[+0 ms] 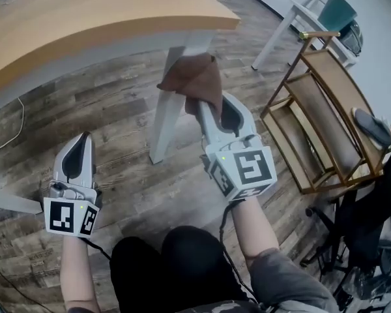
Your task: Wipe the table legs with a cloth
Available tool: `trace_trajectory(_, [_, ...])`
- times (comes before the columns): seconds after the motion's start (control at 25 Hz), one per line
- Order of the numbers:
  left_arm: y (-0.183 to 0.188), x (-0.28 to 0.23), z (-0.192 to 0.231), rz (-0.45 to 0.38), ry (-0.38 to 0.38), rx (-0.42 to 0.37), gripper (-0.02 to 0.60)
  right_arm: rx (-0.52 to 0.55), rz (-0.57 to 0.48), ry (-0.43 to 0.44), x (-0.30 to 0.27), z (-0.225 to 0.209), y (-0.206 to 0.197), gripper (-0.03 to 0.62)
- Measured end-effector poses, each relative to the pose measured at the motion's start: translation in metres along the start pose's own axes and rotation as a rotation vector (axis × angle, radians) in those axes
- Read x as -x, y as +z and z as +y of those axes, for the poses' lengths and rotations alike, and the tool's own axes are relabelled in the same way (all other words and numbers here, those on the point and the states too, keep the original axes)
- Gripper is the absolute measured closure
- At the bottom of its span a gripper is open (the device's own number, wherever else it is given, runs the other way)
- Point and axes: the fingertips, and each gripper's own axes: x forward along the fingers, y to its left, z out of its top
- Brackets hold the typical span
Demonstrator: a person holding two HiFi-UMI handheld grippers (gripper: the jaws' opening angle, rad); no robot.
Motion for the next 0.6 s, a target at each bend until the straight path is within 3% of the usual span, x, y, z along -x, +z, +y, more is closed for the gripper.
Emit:
trace_trajectory(0.12, [-0.008, -0.002, -0.006, 0.019, -0.007, 0.037, 0.563, 0.025, 0.055, 0.015, -0.002, 0.007, -0.015, 0.510])
trace_trajectory(0.28, [-0.040, 0.005, -0.012, 0.078, -0.012, 0.034, 0.563, 0.047, 0.173, 0.070, 0.001, 0.023, -0.078, 0.510])
trace_trajectory(0.6, [-0.141, 0.012, 0.017, 0.148, 0.127, 0.094, 0.563, -0.039, 0.369, 0.172, 0.013, 0.055, -0.208, 0.510])
